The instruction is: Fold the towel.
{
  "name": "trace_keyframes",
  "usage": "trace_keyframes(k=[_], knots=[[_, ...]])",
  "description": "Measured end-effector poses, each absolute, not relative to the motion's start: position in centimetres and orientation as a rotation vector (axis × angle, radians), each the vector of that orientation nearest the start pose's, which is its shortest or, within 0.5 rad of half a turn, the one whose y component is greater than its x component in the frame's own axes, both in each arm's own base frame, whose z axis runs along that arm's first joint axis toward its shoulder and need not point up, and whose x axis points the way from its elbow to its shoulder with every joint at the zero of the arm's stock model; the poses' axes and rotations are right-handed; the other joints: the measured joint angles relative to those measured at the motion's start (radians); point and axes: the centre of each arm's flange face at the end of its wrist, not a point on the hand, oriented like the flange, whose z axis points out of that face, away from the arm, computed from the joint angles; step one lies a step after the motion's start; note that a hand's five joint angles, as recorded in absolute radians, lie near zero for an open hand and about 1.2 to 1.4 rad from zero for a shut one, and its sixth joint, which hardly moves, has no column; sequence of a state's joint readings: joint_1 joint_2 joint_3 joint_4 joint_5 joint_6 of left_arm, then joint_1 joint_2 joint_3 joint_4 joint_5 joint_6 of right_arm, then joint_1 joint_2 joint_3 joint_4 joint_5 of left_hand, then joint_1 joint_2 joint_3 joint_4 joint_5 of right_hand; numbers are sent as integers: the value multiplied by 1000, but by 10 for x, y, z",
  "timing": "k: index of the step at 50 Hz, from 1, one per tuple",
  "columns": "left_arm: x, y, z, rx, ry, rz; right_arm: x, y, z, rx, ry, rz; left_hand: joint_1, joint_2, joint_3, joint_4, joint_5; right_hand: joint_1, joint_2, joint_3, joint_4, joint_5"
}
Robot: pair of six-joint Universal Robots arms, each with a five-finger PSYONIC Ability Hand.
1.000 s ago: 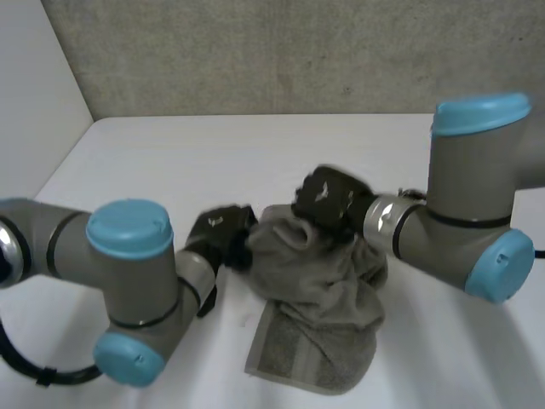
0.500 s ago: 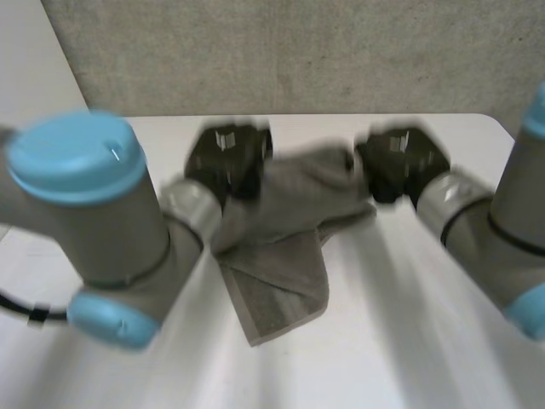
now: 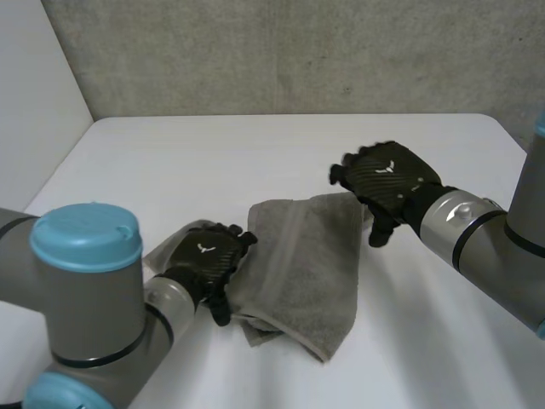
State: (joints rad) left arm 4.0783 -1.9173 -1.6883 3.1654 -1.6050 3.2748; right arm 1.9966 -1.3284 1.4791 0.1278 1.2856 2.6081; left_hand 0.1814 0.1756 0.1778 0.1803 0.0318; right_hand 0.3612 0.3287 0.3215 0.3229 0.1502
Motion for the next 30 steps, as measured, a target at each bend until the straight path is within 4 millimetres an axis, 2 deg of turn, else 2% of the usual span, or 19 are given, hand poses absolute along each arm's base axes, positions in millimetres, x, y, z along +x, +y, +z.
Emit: trace_keyframes(k=[5,12,13,19,20,30], knots=[[-277,-180,171,986,2676,-1779,293,-226,256,-1477,1796,-1809,-3,-4,-3,-6,-2,7,0,1,1,0],[-248,-190,181,820,2632,-1847,325,-206,243,-1673,1610,-1742,-3,-4,-3,-6,-2,6,0,0,0,0],[-242,-193,183,780,2620,-1861,335,-199,238,-1712,1571,-1708,-3,-4,-3,-6,-2,5,0,0,0,0],[-223,-205,183,669,2594,-1875,354,-184,222,-1787,1506,-1622,-3,-4,-3,-6,-2,4,0,0,0,0],[-216,-209,182,631,2592,-1871,360,-180,214,-1823,1479,-1591,-3,-4,-3,-6,-2,4,0,0,0,0],[-196,-222,173,573,2641,-1836,380,-171,177,-2015,1336,-1521,-3,-3,-3,-6,-2,20,2,7,5,6]])
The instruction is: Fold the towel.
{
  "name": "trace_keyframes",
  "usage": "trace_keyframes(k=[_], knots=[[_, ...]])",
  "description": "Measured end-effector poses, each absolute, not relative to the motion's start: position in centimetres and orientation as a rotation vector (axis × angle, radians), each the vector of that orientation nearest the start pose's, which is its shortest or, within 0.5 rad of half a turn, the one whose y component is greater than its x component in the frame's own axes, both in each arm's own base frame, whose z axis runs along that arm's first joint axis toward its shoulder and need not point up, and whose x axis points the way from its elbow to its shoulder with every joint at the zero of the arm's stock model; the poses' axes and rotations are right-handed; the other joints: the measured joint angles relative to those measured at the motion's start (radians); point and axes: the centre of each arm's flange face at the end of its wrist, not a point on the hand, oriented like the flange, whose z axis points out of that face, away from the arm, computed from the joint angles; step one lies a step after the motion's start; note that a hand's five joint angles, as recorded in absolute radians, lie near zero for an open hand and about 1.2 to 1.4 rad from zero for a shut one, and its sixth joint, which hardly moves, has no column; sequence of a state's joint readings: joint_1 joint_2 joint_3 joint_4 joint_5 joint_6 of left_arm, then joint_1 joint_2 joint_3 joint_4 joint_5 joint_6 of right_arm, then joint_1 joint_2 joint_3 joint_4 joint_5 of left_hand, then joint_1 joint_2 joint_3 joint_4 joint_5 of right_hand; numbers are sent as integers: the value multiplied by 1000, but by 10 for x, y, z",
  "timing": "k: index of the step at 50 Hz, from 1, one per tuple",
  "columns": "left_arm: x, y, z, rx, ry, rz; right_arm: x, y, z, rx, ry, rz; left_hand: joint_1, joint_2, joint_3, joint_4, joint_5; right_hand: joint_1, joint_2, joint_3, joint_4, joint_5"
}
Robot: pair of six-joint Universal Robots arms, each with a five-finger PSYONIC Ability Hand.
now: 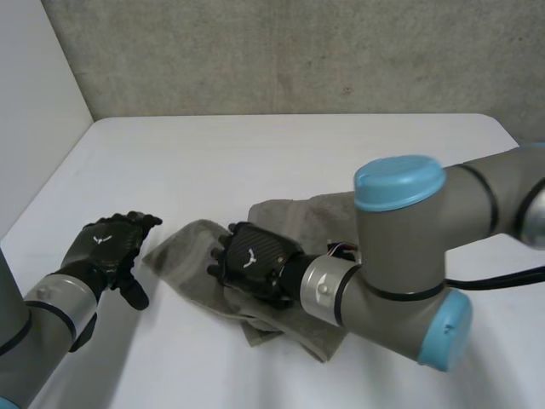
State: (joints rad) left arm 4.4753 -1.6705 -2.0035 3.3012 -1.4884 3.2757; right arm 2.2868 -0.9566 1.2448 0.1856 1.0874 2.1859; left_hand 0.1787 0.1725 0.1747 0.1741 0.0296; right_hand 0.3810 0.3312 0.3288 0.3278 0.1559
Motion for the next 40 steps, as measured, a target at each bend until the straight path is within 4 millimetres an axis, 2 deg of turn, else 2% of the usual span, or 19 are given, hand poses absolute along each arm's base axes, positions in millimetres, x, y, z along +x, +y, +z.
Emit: trace_keyframes(k=[4,10,11,12,14,15,18,21,22,24,25,29,30,32,33,38,39,40], knots=[[-192,-226,170,576,2673,-1830,385,-172,160,-2078,1309,-1488,0,1,0,0,0,47,39,43,37,35],[-191,-226,169,581,2686,-1829,389,-175,149,-2101,1310,-1462,0,1,0,0,0,239,212,213,214,202],[-192,-226,169,584,2687,-1829,390,-176,148,-2102,1312,-1458,0,1,0,0,0,295,258,250,250,240],[-192,-226,169,587,2687,-1830,390,-176,148,-2100,1313,-1458,0,1,0,0,0,548,474,473,474,459],[-193,-225,169,591,2688,-1830,391,-177,148,-2097,1313,-1460,0,1,0,0,0,742,654,642,643,633],[-193,-225,169,595,2688,-1831,391,-177,150,-2093,1314,-1466,0,1,0,0,0,855,754,754,745,731],[-195,-223,169,605,2689,-1833,391,-180,161,-2066,1317,-1503,0,1,1,2,0,967,849,852,850,836],[-198,-222,170,623,2689,-1839,390,-184,178,-2007,1347,-1559,2,3,2,3,0,993,869,875,877,863],[-200,-220,170,640,2690,-1843,388,-187,189,-1953,1381,-1596,3,10,6,5,0,999,873,879,881,867],[-201,-220,170,645,2690,-1844,387,-189,193,-1929,1396,-1610,3,11,8,6,0,1000,874,880,883,869],[-205,-217,170,672,2693,-1849,382,-197,209,-1826,1463,-1668,3,13,10,9,0,1005,878,884,886,873],[-210,-214,169,709,2699,-1851,368,-214,227,-1668,1568,-1752,13,21,19,18,0,1007,878,885,887,875],[-213,-213,168,728,2704,-1851,357,-225,235,-1580,1634,-1803,18,25,22,23,0,1008,879,885,888,875],[-215,-211,167,748,2709,-1849,347,-236,239,-1504,1700,-1849,18,26,24,23,0,1008,879,885,888,875],[-219,-209,166,771,2716,-1845,331,-250,243,-1401,1794,-1911,18,27,24,23,0,1008,879,885,888,876],[-226,-205,160,826,2738,-1828,296,-275,242,-1193,2000,-2024,18,28,25,24,0,1009,879,885,888,876],[-229,-204,157,846,2748,-1818,281,-283,238,-1120,2084,-2055,18,28,25,24,0,1010,879,885,888,877],[-230,-203,156,855,2752,-1813,275,-285,236,-1097,2112,-2063,19,29,26,25,1,1010,879,885,888,876]])
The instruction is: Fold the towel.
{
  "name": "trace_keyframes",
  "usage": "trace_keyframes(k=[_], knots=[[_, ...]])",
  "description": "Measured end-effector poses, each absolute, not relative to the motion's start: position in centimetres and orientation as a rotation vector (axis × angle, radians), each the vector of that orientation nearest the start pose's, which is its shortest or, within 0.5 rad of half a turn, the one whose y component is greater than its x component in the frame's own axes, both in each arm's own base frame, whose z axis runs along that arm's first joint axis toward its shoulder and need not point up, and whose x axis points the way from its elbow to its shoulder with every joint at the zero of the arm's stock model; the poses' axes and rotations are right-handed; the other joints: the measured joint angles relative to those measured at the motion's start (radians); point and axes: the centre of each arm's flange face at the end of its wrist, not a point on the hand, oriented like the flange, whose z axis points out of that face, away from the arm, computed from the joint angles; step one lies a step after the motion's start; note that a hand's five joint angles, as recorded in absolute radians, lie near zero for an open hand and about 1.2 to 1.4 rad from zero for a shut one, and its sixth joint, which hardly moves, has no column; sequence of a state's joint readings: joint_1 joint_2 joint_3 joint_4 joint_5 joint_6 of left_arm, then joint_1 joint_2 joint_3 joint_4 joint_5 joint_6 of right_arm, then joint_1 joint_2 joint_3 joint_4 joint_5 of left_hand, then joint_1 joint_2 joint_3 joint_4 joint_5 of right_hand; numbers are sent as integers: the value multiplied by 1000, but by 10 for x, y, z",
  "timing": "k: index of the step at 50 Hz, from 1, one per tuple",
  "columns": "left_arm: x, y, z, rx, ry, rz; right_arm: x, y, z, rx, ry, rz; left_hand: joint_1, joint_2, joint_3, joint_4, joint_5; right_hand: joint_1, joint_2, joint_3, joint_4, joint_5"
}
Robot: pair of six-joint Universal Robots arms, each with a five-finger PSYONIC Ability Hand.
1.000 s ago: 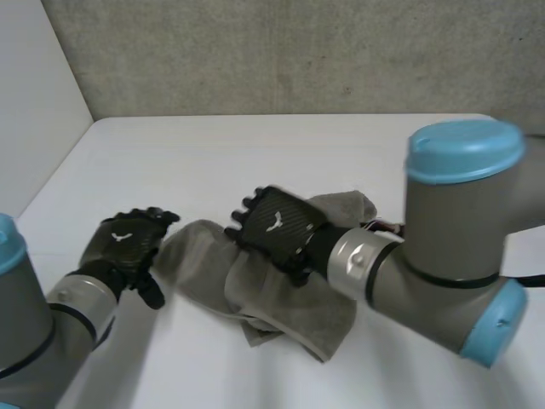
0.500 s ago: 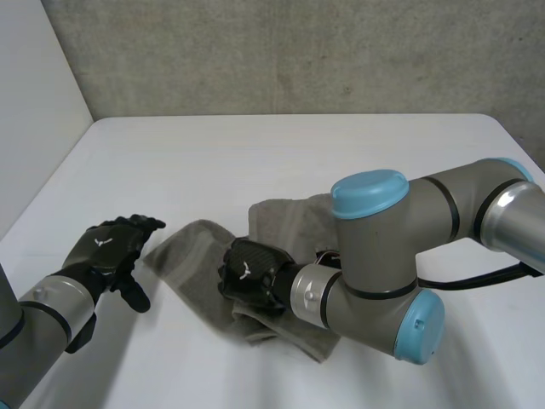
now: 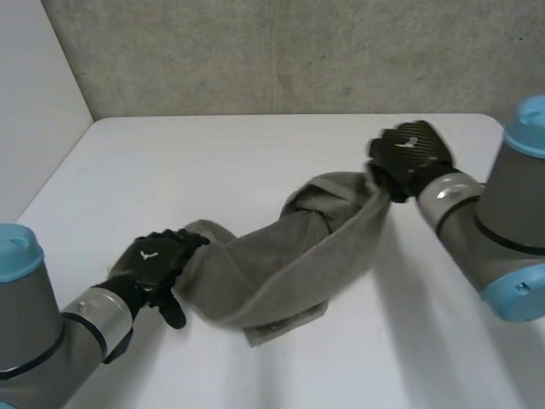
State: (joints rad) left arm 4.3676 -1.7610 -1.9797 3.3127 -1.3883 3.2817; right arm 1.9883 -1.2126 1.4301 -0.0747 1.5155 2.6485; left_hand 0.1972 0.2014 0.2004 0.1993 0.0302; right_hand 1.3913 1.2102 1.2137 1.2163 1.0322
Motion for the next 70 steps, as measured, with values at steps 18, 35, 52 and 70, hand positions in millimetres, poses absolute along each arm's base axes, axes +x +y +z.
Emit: trace_keyframes(k=[18,35,52,70], knots=[[-249,-214,135,936,2785,-1767,195,-324,206,-849,2397,-2134,209,205,206,207,200,2,5,0,0,1],[-263,-246,121,932,2709,-1888,195,-323,202,-867,2391,-2112,554,550,551,552,544,2,5,0,0,2],[-283,-247,117,1011,2701,-1919,203,-342,209,-879,2345,-2165,893,892,882,884,880,2,5,0,0,2],[-330,-359,277,869,1822,-2692,232,-400,310,-619,1729,-2719,997,1016,1015,1017,1001,3,5,1,1,2]])
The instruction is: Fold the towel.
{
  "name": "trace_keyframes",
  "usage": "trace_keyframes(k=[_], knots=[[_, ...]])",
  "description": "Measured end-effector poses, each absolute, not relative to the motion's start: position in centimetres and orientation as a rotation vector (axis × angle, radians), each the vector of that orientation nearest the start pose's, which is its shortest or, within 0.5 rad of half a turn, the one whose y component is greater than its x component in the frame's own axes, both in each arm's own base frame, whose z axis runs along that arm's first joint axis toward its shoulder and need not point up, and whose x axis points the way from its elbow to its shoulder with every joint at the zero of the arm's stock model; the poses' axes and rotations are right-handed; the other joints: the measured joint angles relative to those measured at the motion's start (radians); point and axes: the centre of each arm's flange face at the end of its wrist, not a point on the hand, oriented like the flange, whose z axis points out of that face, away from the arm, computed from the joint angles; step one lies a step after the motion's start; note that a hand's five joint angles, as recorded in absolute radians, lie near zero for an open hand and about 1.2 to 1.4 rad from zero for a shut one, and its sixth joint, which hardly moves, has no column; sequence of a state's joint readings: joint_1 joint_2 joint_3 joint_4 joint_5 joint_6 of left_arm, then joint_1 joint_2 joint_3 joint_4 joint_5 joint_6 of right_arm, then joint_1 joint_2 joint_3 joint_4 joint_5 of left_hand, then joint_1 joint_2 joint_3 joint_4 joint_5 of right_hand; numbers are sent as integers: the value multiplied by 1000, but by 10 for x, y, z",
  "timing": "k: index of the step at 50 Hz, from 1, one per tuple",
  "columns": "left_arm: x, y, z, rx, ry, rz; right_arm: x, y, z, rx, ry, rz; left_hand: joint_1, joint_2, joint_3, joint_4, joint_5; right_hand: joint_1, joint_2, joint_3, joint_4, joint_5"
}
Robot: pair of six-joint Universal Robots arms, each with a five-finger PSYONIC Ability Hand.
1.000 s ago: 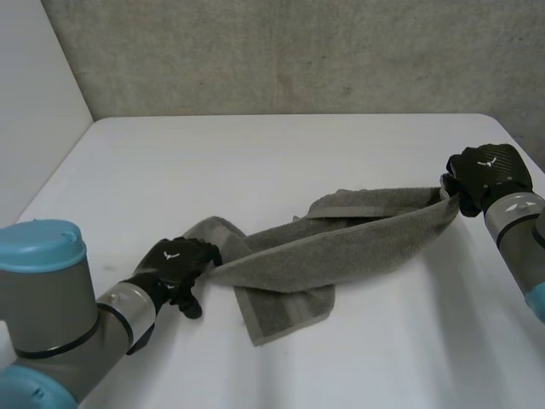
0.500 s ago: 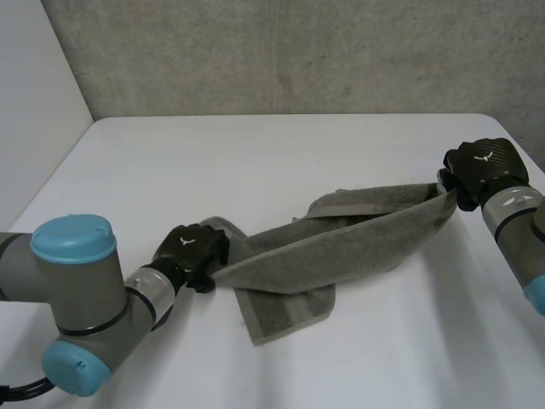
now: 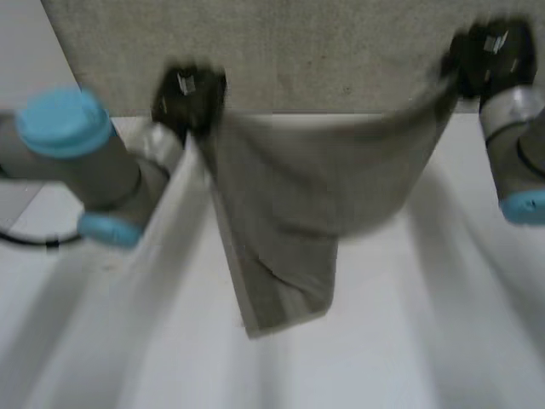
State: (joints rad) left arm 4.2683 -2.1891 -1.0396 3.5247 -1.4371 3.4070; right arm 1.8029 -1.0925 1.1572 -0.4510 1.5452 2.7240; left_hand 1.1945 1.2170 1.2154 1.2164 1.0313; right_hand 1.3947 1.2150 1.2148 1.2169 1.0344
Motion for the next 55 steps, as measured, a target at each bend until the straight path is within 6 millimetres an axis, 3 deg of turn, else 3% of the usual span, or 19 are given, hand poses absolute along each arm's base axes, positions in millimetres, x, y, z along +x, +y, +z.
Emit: trace_keyframes(k=[4,5,6,7,8,11,15,18,19,23,26,31,36,37,41,43,44,50,55], knots=[[-327,-367,351,700,1485,-2900,232,-401,354,-458,1412,-2892,3,0,0,0,3,0,0,0,0,0],[-324,-366,379,628,1361,-2966,229,-397,374,-382,1266,-2953,3,0,0,0,3,0,0,0,0,0],[-322,-364,392,594,1305,-2993,228,-395,380,-357,1223,-2968,3,0,0,0,3,0,0,0,0,0],[-322,-364,392,594,1305,-2993,228,-395,380,-357,1223,-2968,3,0,0,0,3,0,0,0,0,0],[-316,-359,409,548,1250,-3018,226,-391,385,-332,1200,-2973,3,0,0,0,3,0,0,0,0,1],[-311,-354,411,540,1281,-3000,224,-388,378,-345,1276,-2936,3,0,0,0,3,0,0,0,0,1],[-302,-346,382,601,1466,-2890,223,-382,344,-452,1571,-2768,3,1,1,0,3,0,0,0,0,1],[-294,-335,327,707,1732,-2708,219,-373,303,-589,1878,-2533,3,1,1,0,4,0,0,0,0,1],[-294,-335,327,707,1732,-2708,219,-373,303,-589,1878,-2533,3,1,1,0,4,0,0,0,0,1],[-280,-304,237,858,2106,-2386,210,-356,241,-787,2199,-2167,3,1,1,1,4,0,0,0,0,1],[-272,-284,193,918,2268,-2211,207,-347,208,-887,2304,-2005,3,1,1,1,4,0,0,0,0,2],[-263,-258,142,977,2446,-1986,203,-334,169,-1024,2409,-1837,3,1,1,1,4,0,0,0,0,2],[-260,-248,131,992,2486,-1929,200,-325,159,-1074,2449,-1794,3,1,1,1,4,-49,-26,-26,-28,-21],[-260,-247,133,991,2482,-1935,199,-324,160,-1077,2451,-1796,3,1,1,1,4,-147,-125,-123,-119,-102],[-262,-249,150,978,2430,-2011,197,-317,168,-1075,2440,-1827,3,1,1,1,4,-662,-560,-560,-562,-552],[-262,-250,155,975,2417,-2029,197,-316,169,-1074,2438,-1832,3,1,1,1,4,-691,-594,-595,-586,-576],[-263,-252,161,968,2395,-2060,197,-313,172,-1069,2427,-1852,3,1,1,1,4,-830,-710,-709,-711,-701],[-266,-259,181,950,2331,-2143,196,-303,180,-1068,2374,-1927,3,1,1,1,4,-1082,-934,-933,-933,-922],[-270,-266,188,946,2301,-2181,201,-289,191,-1134,2266,-1991,3,1,1,1,4,-1116,-961,-963,-962,-952]])
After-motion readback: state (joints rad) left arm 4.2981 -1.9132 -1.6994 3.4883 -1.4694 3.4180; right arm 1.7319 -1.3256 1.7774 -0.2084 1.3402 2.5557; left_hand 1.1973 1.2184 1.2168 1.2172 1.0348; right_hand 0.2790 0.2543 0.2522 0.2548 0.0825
